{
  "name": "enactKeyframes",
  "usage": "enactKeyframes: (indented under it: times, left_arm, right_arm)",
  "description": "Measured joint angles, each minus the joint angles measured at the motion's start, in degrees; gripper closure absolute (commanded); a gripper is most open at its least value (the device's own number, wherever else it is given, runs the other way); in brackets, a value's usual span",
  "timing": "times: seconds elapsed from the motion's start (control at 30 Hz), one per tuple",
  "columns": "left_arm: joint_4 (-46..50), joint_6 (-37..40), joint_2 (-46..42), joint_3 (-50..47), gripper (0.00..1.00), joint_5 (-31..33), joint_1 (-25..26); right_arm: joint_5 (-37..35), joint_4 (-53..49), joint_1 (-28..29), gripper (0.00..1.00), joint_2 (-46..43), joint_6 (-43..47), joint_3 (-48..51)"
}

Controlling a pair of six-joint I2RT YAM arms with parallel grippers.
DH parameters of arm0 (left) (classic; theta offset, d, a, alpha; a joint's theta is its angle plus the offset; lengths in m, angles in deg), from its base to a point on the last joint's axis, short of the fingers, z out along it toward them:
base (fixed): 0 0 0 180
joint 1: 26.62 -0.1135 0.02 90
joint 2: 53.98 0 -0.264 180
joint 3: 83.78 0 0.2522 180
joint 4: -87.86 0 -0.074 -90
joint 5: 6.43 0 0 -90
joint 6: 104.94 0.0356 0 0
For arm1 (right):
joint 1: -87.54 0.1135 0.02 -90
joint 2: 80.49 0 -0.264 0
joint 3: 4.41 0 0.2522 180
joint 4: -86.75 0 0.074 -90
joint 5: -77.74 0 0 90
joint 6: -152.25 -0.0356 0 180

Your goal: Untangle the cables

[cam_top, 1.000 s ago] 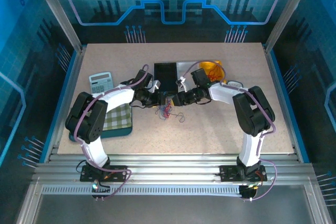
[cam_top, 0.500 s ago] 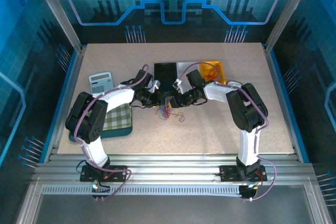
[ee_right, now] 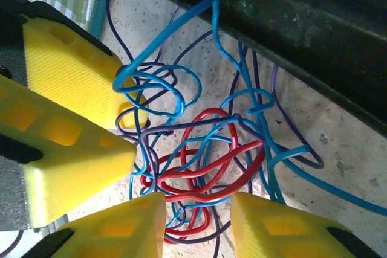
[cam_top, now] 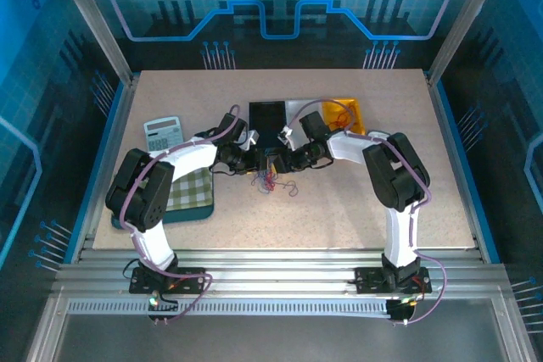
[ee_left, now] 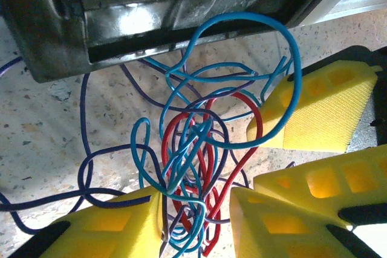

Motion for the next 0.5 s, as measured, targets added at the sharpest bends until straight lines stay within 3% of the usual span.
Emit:
enactKeyframes:
  times: [0.4,0.5]
  left_arm:
    - [-0.24,0.0,0.48,-0.26,0.72,0.0,0.07]
    - [-0.11,0.26,1.62,-0.26,0.96,0.17,0.42]
  right_arm:
    - [0.07,0.59,0.52,0.63,2.75,-1.14,-2.34]
    - [-1.07,0.33,1.09,0.64,3.85,-2.34,-4.26]
